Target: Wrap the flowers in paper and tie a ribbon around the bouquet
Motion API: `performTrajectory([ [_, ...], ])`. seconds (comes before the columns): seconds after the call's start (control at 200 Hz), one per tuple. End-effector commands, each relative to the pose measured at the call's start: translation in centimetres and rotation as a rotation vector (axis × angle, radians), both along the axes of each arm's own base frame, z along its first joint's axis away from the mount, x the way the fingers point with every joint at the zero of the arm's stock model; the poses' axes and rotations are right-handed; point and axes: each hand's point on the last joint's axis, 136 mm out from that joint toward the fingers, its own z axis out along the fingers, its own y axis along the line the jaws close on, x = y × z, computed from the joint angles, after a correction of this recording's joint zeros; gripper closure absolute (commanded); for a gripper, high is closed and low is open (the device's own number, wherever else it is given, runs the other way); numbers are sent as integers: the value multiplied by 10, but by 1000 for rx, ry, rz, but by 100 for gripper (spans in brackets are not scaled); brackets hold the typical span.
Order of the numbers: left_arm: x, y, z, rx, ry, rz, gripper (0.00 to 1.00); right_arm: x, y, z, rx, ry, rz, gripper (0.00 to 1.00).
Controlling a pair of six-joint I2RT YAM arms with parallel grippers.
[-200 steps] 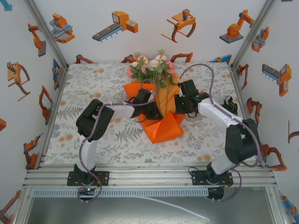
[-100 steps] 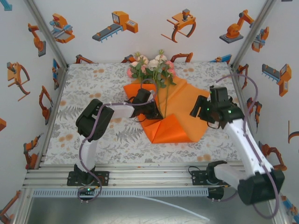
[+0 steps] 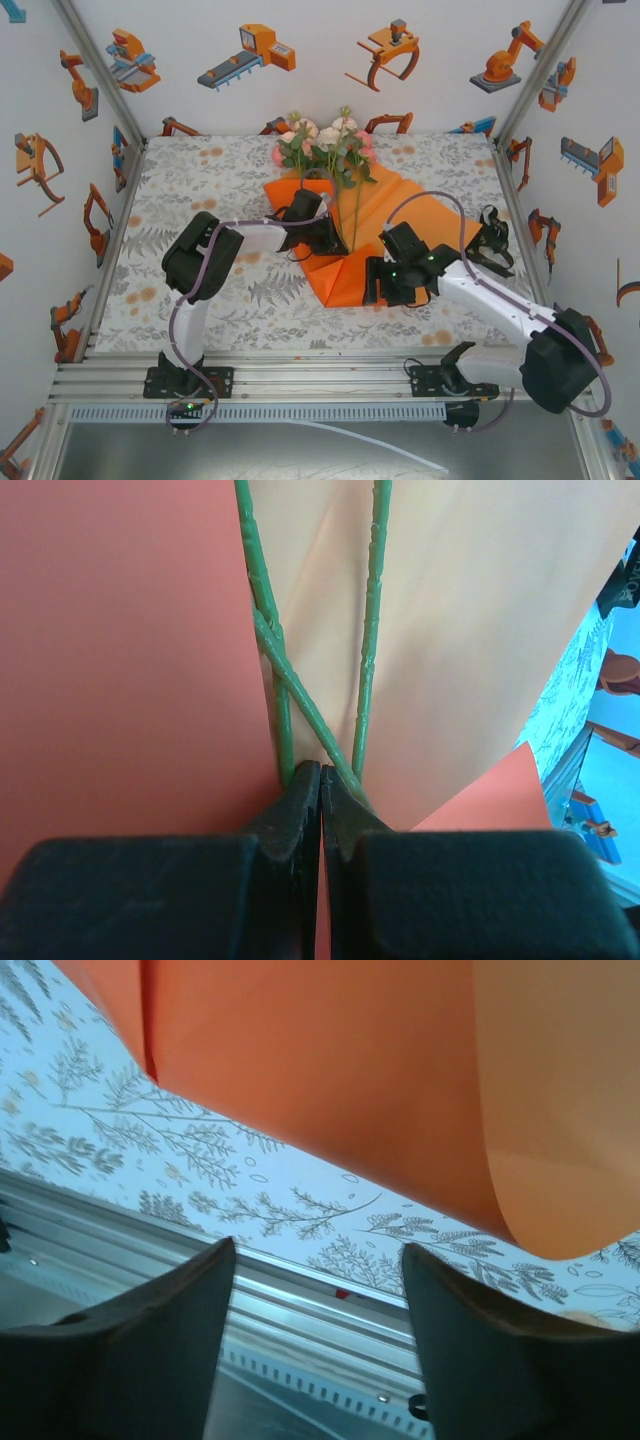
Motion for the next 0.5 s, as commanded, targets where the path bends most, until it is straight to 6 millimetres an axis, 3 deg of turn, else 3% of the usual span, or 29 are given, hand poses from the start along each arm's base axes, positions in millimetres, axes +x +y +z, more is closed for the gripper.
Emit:
performTrajectory([
  [0.0, 1, 6, -3, 31, -9, -6, 90, 6, -14, 29, -18, -155, -5, 26],
  [0.055, 1, 7, -2, 28, -12, -4, 90, 10, -25, 37, -51, -217, -22, 17],
  [0.13, 1, 8, -2, 29, -13, 1, 90, 19, -56, 40, -166, -268, -122, 10],
  [0.225, 0, 9, -1, 32, -17, 2, 90, 34, -51, 37, -124, -271, -105, 10],
  [0.285, 0, 9, -1, 30, -18, -1, 90, 43, -34, 34, -34, -263, -55, 16],
  [0.345, 0, 10, 0, 32, -18, -3, 90, 51, -15, 33, 48, -270, -4, 29],
  [0.41, -1, 10, 2, 32, -23, -5, 90, 60, -3, 31, 89, -279, 25, 46],
  [0.496, -2, 11, 4, 34, -27, -6, 90, 71, 6, 24, 101, -269, 52, 57],
])
